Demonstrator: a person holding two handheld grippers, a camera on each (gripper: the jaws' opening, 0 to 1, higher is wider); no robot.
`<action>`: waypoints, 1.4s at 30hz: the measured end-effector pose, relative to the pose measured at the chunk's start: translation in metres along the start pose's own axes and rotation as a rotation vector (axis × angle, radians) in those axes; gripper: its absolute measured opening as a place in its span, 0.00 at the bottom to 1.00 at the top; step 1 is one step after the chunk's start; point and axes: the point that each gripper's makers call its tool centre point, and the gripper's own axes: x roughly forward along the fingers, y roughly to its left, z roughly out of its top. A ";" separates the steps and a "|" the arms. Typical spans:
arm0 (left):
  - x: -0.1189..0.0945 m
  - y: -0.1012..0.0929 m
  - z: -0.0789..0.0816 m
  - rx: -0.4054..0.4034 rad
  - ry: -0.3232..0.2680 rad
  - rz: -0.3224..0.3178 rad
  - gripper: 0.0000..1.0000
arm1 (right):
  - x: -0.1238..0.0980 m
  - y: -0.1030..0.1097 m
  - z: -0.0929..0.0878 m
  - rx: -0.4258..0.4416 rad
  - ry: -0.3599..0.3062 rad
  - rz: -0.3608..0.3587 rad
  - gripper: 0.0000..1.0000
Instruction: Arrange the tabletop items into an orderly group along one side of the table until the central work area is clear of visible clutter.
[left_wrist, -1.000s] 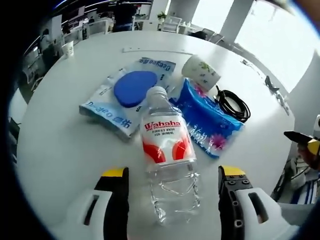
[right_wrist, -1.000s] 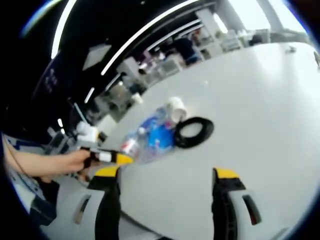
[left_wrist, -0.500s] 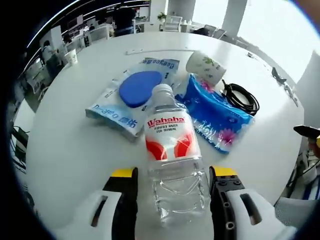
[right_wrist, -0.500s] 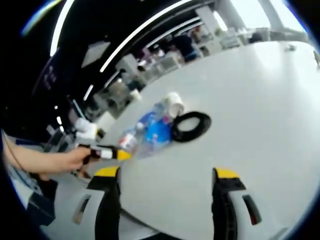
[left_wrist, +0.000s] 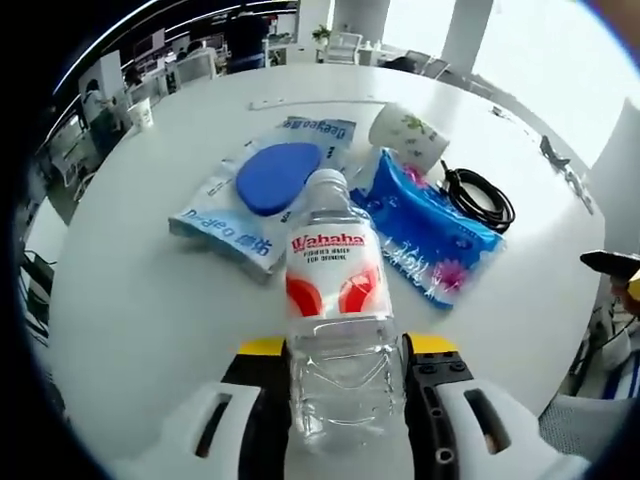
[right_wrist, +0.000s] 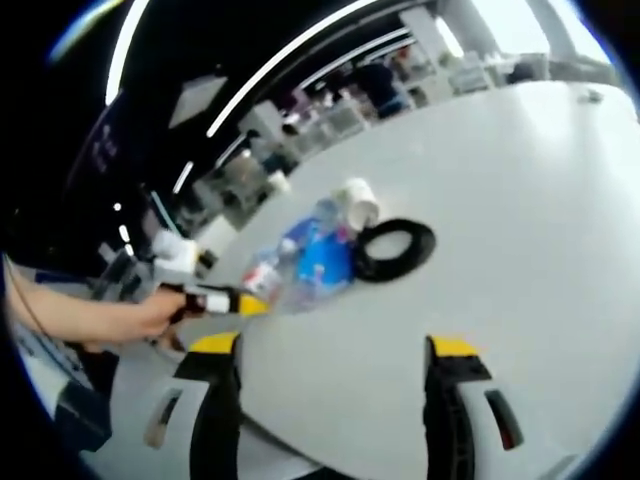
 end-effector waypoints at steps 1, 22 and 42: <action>0.000 0.000 0.000 0.003 -0.001 0.001 0.41 | 0.000 0.000 0.001 -0.001 0.000 0.001 0.71; -0.003 -0.001 -0.001 0.011 -0.057 0.004 0.40 | 0.071 0.070 0.070 0.107 -0.088 0.153 0.69; -0.004 -0.002 0.000 0.018 -0.093 0.019 0.41 | 0.134 0.109 0.069 0.078 0.061 0.199 0.67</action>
